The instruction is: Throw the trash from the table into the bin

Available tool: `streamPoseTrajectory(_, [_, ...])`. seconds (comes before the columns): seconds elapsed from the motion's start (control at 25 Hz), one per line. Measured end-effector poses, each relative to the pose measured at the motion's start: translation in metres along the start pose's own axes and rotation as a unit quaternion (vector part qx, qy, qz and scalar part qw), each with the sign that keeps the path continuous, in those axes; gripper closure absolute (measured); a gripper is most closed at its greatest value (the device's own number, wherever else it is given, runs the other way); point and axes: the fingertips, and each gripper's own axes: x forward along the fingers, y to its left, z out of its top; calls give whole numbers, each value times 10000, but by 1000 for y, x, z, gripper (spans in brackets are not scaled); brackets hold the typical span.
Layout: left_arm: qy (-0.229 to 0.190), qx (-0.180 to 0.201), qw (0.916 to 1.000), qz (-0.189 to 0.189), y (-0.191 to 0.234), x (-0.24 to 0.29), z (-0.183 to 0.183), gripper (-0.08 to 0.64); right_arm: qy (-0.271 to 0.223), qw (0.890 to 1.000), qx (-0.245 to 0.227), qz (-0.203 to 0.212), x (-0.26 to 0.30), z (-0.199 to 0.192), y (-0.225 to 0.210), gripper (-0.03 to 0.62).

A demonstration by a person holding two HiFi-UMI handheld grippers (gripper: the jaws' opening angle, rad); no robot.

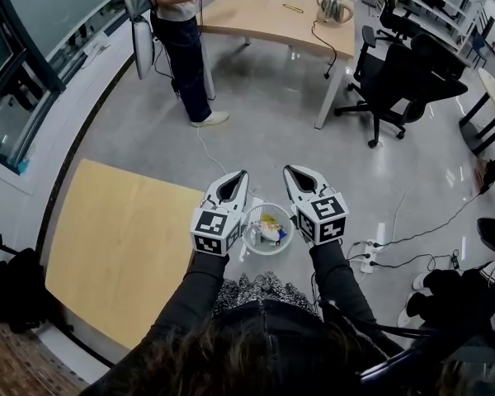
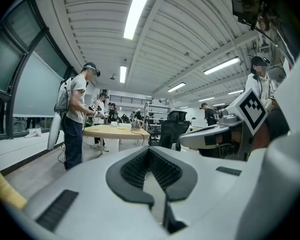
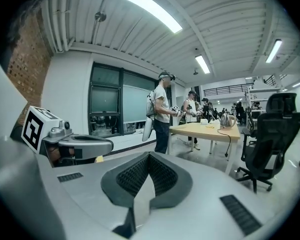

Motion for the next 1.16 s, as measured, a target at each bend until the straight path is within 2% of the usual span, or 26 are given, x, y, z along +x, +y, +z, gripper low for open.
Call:
streamPoseTrajectory(0.36, [30, 35, 10000, -25, -1, 1, -1, 572, 30, 9996, 280, 95, -1, -4, -4, 581])
streamPoseTrajectory(1.16, [154, -23, 9999, 29, 5, -9, -16, 572, 129, 9996, 267, -33, 0, -13, -2, 581])
